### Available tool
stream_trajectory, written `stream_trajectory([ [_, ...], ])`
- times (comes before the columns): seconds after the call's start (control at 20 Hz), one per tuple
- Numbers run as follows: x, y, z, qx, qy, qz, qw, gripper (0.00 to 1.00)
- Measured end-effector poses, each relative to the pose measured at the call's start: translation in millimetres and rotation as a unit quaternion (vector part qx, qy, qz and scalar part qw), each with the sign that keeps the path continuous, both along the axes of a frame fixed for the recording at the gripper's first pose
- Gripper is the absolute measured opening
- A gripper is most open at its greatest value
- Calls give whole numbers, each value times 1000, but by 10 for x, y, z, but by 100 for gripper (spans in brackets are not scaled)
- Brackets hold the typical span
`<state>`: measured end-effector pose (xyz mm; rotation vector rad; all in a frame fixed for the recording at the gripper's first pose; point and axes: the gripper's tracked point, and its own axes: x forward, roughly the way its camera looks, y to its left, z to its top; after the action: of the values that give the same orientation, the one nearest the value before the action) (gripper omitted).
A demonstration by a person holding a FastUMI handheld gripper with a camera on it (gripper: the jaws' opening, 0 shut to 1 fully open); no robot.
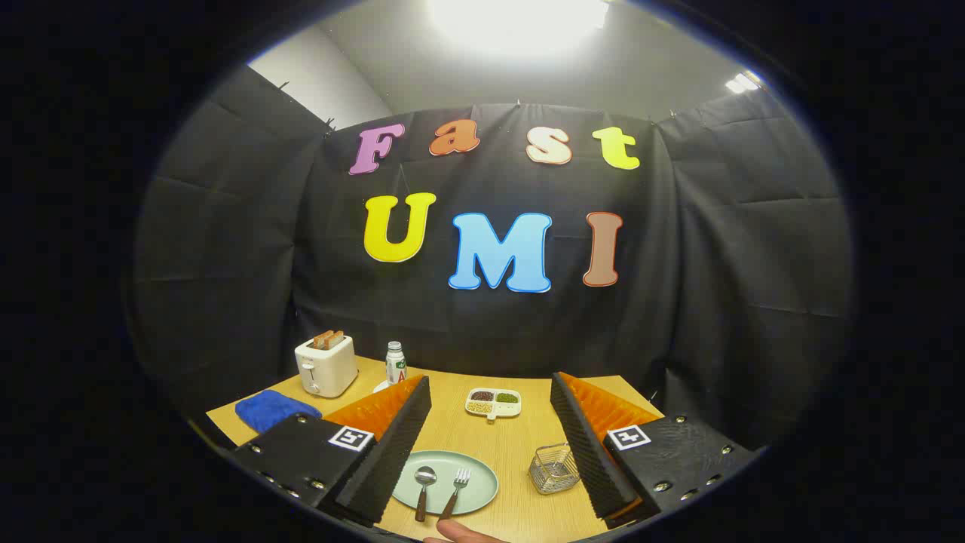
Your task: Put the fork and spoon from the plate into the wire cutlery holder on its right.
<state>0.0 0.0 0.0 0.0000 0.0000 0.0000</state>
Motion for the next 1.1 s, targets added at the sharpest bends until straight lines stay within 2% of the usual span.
stream_trajectory([
  [0.7,9,-37,-120,0,20,-6,1000,97],
  [1.1,114,-17,-434,8,64,5,998,97],
])
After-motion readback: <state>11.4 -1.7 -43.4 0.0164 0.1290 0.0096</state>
